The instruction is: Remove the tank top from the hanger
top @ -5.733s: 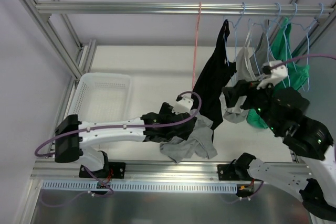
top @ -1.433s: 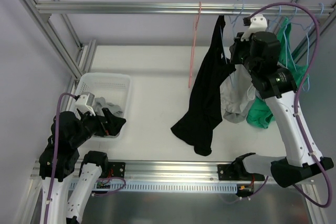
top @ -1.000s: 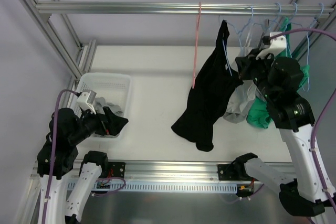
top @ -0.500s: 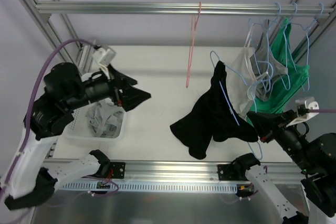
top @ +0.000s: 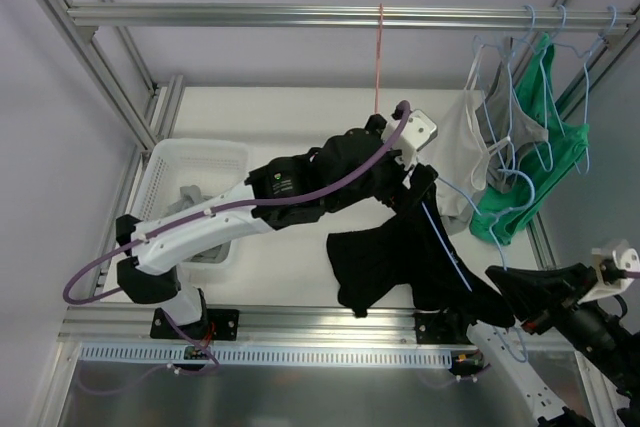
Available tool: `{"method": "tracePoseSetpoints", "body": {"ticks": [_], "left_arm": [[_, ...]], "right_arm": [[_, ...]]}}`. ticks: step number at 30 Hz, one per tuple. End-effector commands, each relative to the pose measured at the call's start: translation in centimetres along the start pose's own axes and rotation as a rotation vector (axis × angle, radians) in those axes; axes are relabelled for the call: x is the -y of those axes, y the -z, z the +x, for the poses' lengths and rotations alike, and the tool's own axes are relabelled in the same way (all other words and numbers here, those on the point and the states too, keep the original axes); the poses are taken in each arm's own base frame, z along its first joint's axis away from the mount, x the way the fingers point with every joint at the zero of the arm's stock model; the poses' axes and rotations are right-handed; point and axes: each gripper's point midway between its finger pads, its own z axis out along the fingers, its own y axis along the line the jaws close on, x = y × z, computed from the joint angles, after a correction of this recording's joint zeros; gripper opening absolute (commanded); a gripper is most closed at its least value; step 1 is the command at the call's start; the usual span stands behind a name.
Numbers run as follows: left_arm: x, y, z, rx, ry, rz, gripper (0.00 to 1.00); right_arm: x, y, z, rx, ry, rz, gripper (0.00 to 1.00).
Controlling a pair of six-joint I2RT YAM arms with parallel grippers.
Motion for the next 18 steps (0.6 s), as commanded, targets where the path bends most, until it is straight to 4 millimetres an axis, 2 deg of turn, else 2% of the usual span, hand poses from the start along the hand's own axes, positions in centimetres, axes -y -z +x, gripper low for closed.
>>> {"method": "tracePoseSetpoints", "body": {"ticks": [1,5,9,10,12,15,17,18], "left_arm": [[-1.1,0.3,-3.9,0.115,-0.008,-0.060,0.83],[-0.4,-1.0,-3.3,0.098,-0.002,-0.045,0.72],[-0.3,-1.3,-3.5,0.103,0.007,-0.048,0.36],[-0.4,-1.0,-3.8,0.110,0.013,-0.048,0.21],[-0.9,-0.5,-4.2,0.123,0.026,-0.071,0.02],[-3.0,0.8,-4.7,0.148,0.062,-0.172,0.00],[-5.3,2.2,-5.0,0.170,0.094,-0.292,0.00],[-6.3,3.6,-5.6,0.195,0.131,-0.335,0.00]], "right_arm": [[-1.4,2.0,-0.2,0.019,0.001,-0.042,0.00],[-2.1,2.8,-0.4,0.030,0.007,-0.071,0.00],[-2.1,3.3,-1.0,0.051,0.043,-0.065,0.00],[-2.0,3.4,-1.1,0.053,0.049,-0.057,0.00],[-1.5,3.2,-0.9,0.044,0.049,-0.035,0.00],[-1.7,2.9,-0.4,0.020,0.049,-0.056,0.00],[-2.1,3.0,-0.2,0.011,0.073,-0.083,0.00],[-2.5,3.2,0.3,-0.006,0.085,-0.112,0.00]]}}
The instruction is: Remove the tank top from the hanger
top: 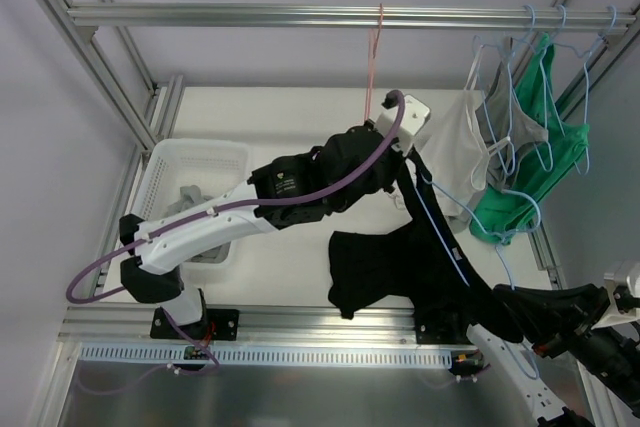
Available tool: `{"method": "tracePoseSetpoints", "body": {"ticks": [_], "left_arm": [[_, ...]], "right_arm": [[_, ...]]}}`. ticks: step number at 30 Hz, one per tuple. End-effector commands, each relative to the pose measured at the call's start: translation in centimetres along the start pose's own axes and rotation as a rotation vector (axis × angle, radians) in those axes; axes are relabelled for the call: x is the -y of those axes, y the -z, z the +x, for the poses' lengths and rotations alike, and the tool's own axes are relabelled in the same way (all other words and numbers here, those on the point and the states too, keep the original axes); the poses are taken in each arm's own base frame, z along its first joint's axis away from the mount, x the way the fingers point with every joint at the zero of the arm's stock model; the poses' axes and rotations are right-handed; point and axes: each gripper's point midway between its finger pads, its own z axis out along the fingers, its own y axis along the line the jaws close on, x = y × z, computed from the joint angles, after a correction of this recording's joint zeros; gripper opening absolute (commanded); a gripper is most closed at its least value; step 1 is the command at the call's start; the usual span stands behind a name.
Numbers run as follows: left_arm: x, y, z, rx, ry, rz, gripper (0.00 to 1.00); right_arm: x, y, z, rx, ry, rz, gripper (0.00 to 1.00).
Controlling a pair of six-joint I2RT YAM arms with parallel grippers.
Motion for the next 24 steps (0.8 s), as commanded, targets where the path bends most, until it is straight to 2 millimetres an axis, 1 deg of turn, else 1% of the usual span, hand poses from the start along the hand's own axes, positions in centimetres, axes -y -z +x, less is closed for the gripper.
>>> {"method": "tracePoseSetpoints", "body": {"ticks": [1,3,4,5,6,7,8,9,10,11,12,13,14,15,16,17,18,19,20,21,22,23,24], "left_arm": [[-6.5,4.6,-4.2,0.147,0.149,-0.268,0.00],[-8.1,5.9,-4.1,0.167,0.210,-0.339,0.00],[-8.9,7.1,-3.9,0.176,0.232,-0.355,0.00],[-9.5,7.7,-3.8,0.182,0.249,-0.367,0.00],[-9.9,8.9,-4.2,0.203,0.284,-0.355,0.00],[-9.7,8.8,-3.5,0.189,0.279,-0.340,0.00],[-8.9,8.9,-3.3,0.181,0.280,-0.282,0.00],[-8.6,9.6,-3.5,0.188,0.298,-0.241,0.00],[-7.8,9.5,-2.7,0.169,0.293,-0.196,0.00],[-7.1,9.6,-2.4,0.159,0.299,-0.148,0.00],[-5.9,10.6,-2.5,0.159,0.334,-0.049,0.00],[-5.1,10.6,-1.0,0.123,0.334,-0.010,0.00],[-4.4,10.9,-0.4,0.108,0.345,0.038,0.00],[-3.3,12.2,-0.4,0.106,0.388,0.127,0.00],[-2.8,12.0,1.5,0.066,0.389,0.147,0.00],[-2.5,12.4,2.3,0.054,0.401,0.170,0.00],[-2.2,13.5,1.9,0.079,0.442,0.216,0.00],[-1.9,13.2,4.1,0.045,0.445,0.220,0.00],[-1.5,13.2,4.6,0.044,0.462,0.246,0.00],[-1.0,13.8,4.7,0.053,0.489,0.285,0.00],[0.5,13.6,6.0,0.023,0.488,0.352,0.00],[1.3,13.7,6.5,0.008,0.488,0.383,0.00],[2.3,13.5,7.2,-0.014,0.470,0.417,0.00]], "right_arm": [[-1.4,0.1,0.4,-0.034,0.054,-0.094,0.00],[-2.4,0.8,0.7,-0.048,0.088,-0.186,0.00],[-2.8,1.2,0.7,-0.048,0.101,-0.223,0.00],[-3.3,1.8,0.6,-0.035,0.125,-0.257,0.00],[-3.9,2.2,0.4,-0.024,0.139,-0.303,0.00],[-4.3,2.7,0.2,-0.011,0.149,-0.333,0.00],[-4.8,3.2,-0.3,0.011,0.158,-0.363,0.00],[-5.5,3.5,-1.1,0.042,0.165,-0.392,0.00],[-5.7,3.5,-1.6,0.058,0.160,-0.398,0.00],[-6.0,3.5,-2.3,0.078,0.159,-0.409,0.00],[-6.7,3.4,-3.3,0.111,0.159,-0.444,0.00],[-6.9,3.1,-3.7,0.121,0.155,-0.457,0.00],[-7.1,2.7,-4.2,0.136,0.153,-0.468,0.00],[-7.0,1.6,-4.9,0.160,0.149,-0.472,0.00],[-6.9,1.1,-5.2,0.166,0.150,-0.470,0.00],[-6.9,0.7,-5.5,0.177,0.154,-0.471,0.00],[-7.2,0.6,-6.2,0.210,0.171,-0.487,0.00],[-7.2,-0.1,-6.2,0.208,0.155,-0.494,0.00],[-7.3,-0.3,-6.5,0.226,0.145,-0.506,0.00],[-8.1,0.2,-8.3,0.323,0.157,-0.541,0.00],[-8.3,0.0,-8.9,0.356,0.137,-0.553,0.00],[-8.5,-1.0,-10.0,0.407,0.085,-0.585,0.00],[-8.4,-1.6,-10.6,0.438,0.052,-0.581,0.00]]}}
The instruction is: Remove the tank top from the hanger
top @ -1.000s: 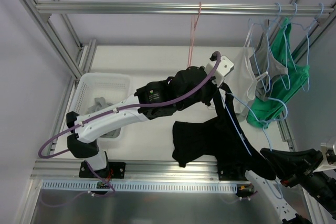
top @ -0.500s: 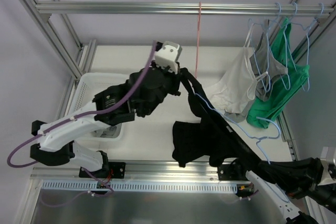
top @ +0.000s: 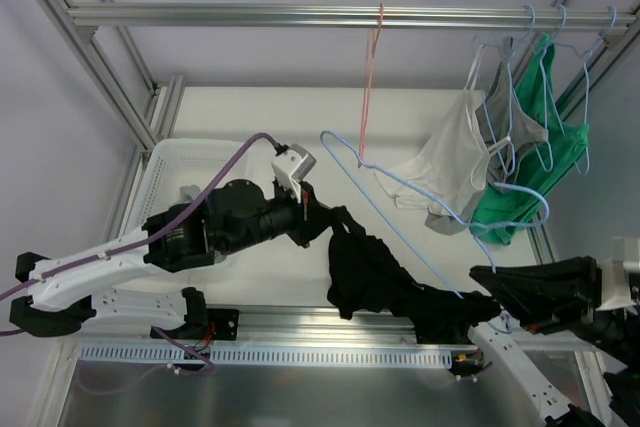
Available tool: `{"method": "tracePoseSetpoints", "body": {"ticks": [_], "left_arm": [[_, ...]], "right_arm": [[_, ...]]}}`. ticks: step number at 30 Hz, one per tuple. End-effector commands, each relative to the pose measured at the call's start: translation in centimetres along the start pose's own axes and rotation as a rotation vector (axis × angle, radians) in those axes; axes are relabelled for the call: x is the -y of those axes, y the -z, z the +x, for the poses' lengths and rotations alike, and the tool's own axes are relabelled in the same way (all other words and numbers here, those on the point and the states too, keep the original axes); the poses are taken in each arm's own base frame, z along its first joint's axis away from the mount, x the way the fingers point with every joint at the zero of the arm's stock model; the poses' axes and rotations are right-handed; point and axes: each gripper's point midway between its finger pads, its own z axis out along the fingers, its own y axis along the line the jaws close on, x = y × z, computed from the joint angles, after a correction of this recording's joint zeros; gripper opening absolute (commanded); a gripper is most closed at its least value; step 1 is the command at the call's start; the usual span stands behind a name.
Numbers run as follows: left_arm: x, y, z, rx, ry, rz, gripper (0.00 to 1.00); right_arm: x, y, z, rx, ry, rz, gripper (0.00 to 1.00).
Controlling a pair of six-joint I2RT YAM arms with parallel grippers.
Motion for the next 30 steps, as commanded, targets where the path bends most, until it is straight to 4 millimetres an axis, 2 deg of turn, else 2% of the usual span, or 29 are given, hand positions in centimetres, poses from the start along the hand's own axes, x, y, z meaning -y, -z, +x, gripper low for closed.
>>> {"method": "tracePoseSetpoints", "body": {"ticks": [1,2,3,4,5,8,9,10,11,13,14,15,16,17,18,21,23,26,28,30], "left_arm": [[5.6,-0.4,2.0,-0.044,0.055,0.274,0.00],[7.4,-0.1,3.2,-0.068,0.031,0.355,0.00],[8.8,-0.2,4.3,-0.082,-0.006,0.433,0.00],[9.9,-0.4,6.2,-0.110,-0.028,0.504,0.00],[13.0,0.1,7.0,-0.104,-0.068,0.647,0.00],[15.7,-0.5,9.2,-0.118,-0.144,0.715,0.00],[16.4,-1.5,11.1,-0.147,-0.182,0.696,0.00],[16.7,-2.1,11.1,-0.139,-0.187,0.671,0.00],[15.9,-3.4,11.1,-0.121,-0.168,0.580,0.00],[13.9,-5.4,12.2,-0.120,-0.142,0.438,0.00],[12.6,-6.2,12.4,-0.110,-0.096,0.352,0.00],[9.7,-7.3,12.7,-0.077,-0.089,0.206,0.00],[8.5,-7.6,12.9,-0.064,-0.076,0.148,0.00],[7.7,-7.8,13.2,-0.057,-0.053,0.106,0.00],[6.3,-8.2,13.8,-0.049,-0.061,0.041,0.00],[4.1,-8.8,15.7,-0.077,-0.063,-0.063,0.00],[2.7,-9.2,16.5,-0.073,-0.034,-0.143,0.00],[-0.5,-9.4,19.1,-0.100,-0.006,-0.305,0.00],[-1.9,-9.1,19.8,-0.103,0.006,-0.374,0.00],[-3.7,-8.4,20.4,-0.110,0.034,-0.468,0.00]], "right_arm": [[-1.2,-1.7,-5.9,0.277,-0.002,-0.096,0.00],[0.0,-2.9,-5.3,0.276,-0.070,-0.081,0.00],[0.1,-3.3,-6.3,0.325,-0.055,-0.096,0.00],[0.9,-4.4,-6.2,0.325,-0.074,-0.094,0.00],[1.5,-5.4,-6.4,0.353,-0.101,-0.118,0.00],[3.2,-7.1,-6.7,0.404,-0.144,-0.121,0.00],[4.2,-7.3,-7.1,0.457,-0.128,-0.099,0.00],[4.6,-7.2,-7.4,0.484,-0.112,-0.078,0.00],[5.5,-6.9,-8.0,0.528,-0.097,-0.026,0.00],[6.5,-6.2,-8.4,0.569,-0.027,0.049,0.00],[7.0,-5.0,-9.0,0.623,-0.006,0.105,0.00],[7.9,-4.9,-8.6,0.628,0.027,0.153,0.00],[8.4,-4.4,-8.4,0.641,0.049,0.191,0.00],[9.0,-3.2,-8.6,0.685,0.067,0.250,0.00],[10.5,-3.1,-7.6,0.674,0.115,0.316,0.00],[12.7,-1.8,-6.7,0.666,0.207,0.457,0.00],[14.8,-1.2,-6.0,0.617,0.327,0.581,0.00],[17.2,-0.9,-5.1,0.551,0.408,0.696,0.00],[18.1,-1.9,-4.6,0.501,0.421,0.702,0.00],[18.0,-2.1,-4.8,0.432,0.347,0.715,0.00]]}}
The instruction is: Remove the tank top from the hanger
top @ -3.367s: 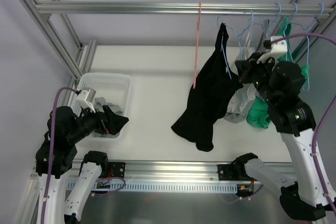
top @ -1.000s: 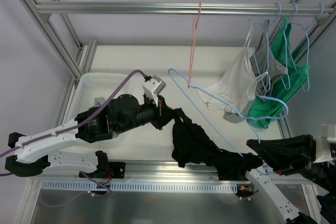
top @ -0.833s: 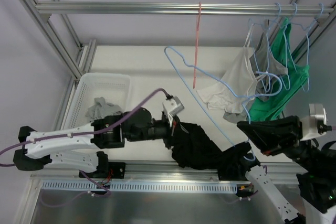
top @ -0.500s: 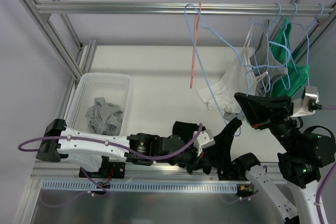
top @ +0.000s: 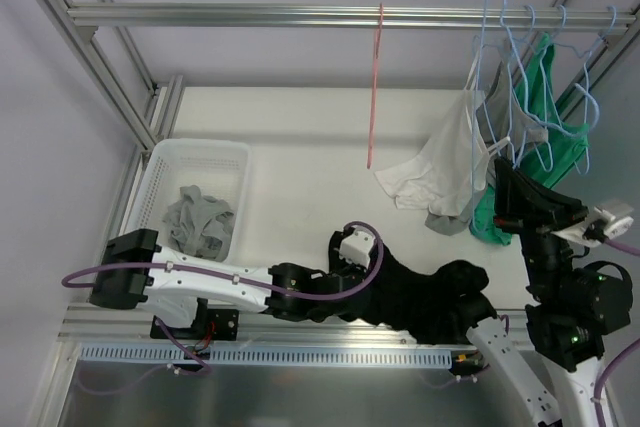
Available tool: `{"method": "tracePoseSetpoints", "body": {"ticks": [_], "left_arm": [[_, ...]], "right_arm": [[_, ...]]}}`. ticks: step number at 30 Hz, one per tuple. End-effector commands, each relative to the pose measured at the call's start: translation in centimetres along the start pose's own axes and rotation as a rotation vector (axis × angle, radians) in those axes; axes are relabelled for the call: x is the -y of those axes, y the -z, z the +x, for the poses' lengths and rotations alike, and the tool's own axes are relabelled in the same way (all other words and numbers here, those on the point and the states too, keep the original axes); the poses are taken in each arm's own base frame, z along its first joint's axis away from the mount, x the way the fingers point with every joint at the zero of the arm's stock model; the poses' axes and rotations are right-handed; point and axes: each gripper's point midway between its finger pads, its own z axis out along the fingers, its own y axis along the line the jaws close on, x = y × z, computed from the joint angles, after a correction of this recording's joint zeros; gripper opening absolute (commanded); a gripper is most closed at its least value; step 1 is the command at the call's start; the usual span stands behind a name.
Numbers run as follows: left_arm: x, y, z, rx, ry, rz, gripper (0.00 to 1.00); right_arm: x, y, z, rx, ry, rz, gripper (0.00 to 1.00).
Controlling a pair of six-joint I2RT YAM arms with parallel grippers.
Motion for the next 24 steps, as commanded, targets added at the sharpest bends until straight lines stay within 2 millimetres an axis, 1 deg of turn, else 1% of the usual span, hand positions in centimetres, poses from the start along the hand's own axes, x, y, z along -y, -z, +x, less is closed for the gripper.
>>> {"method": "tracePoseSetpoints", "body": {"ticks": [1,2,3,4,5,6,7,8,9,10,11,12,13,14,15,16,17,18,19,20,21,22,23,24], "left_arm": [[-4.4,0.2,0.2,0.037,0.116,-0.211,0.00],[-5.8,0.4,0.2,0.017,0.157,-0.253,0.00],[-6.8,0.5,0.5,0.001,0.170,-0.271,0.00],[-7.4,0.7,0.5,-0.005,0.187,-0.278,0.00],[-8.1,1.2,-0.2,0.016,0.206,-0.279,0.00],[-9.0,1.5,0.3,0.017,0.192,-0.291,0.02],[-9.4,1.9,0.1,0.026,0.191,-0.290,0.03],[-9.7,2.5,-0.5,0.042,0.188,-0.277,0.03],[-10.4,2.7,-0.3,0.044,0.171,-0.287,0.05],[-10.8,2.9,-0.4,0.043,0.165,-0.286,0.09],[-11.4,3.2,-0.5,0.042,0.153,-0.284,0.10],[-11.7,3.3,-0.3,0.022,0.155,-0.277,0.11],[-12.5,3.3,-0.6,0.026,0.170,-0.288,0.14],[-12.7,3.8,-1.2,0.041,0.182,-0.276,0.19],[-13.3,4.0,-0.9,0.041,0.175,-0.279,0.26],[-13.5,4.3,-1.1,0.051,0.175,-0.276,0.48],[-13.6,4.9,-1.6,0.067,0.183,-0.259,0.68],[-14.0,5.1,-1.3,0.066,0.178,-0.260,0.85],[-14.1,5.4,-1.5,0.072,0.181,-0.251,0.96],[-14.1,5.9,-2.0,0.084,0.183,-0.230,0.99],[-14.1,6.2,-2.0,0.083,0.179,-0.218,0.99],[-14.1,6.5,-2.1,0.081,0.162,-0.204,0.99],[-13.9,7.1,-2.5,0.085,0.171,-0.172,0.99],[-13.8,7.4,-2.6,0.083,0.170,-0.157,0.99]], "right_arm": [[1.2,-1.5,0.6,-0.147,0.065,0.071,0.00],[0.2,-0.8,0.0,-0.243,0.053,0.027,0.00],[0.0,-0.5,0.5,-0.314,0.026,0.029,0.00],[-0.1,-0.8,1.7,-0.400,0.015,0.031,0.00],[-0.1,0.3,2.6,-0.474,0.010,0.034,0.00],[-0.2,0.7,2.8,-0.488,-0.012,0.041,0.00],[-0.2,1.2,2.9,-0.488,-0.021,0.044,0.00],[-0.1,2.1,2.4,-0.460,-0.030,0.053,0.00],[0.2,2.5,2.8,-0.465,-0.029,0.069,0.00],[0.4,2.9,2.8,-0.464,-0.028,0.077,0.00],[0.8,3.4,3.4,-0.494,-0.022,0.098,0.00],[0.8,3.6,3.9,-0.522,-0.023,0.103,0.00],[0.8,3.7,3.9,-0.539,-0.035,0.111,0.00],[0.8,4.3,4.9,-0.599,-0.044,0.119,0.00],[0.8,4.2,5.9,-0.646,-0.053,0.121,0.00],[0.6,4.4,6.6,-0.682,-0.066,0.121,0.00],[0.3,4.4,6.9,-0.699,-0.073,0.103,0.00],[0.3,4.0,7.6,-0.722,-0.077,0.107,0.00],[0.3,3.5,8.0,-0.728,-0.078,0.107,0.00],[0.3,3.1,8.3,-0.736,-0.076,0.103,0.00],[0.3,2.6,8.6,-0.743,-0.074,0.106,0.00],[0.4,1.4,9.4,-0.762,-0.070,0.107,0.00],[-0.3,0.6,9.3,-0.760,-0.083,0.074,0.00],[-0.2,-0.3,9.4,-0.756,-0.082,0.074,0.00]]}}
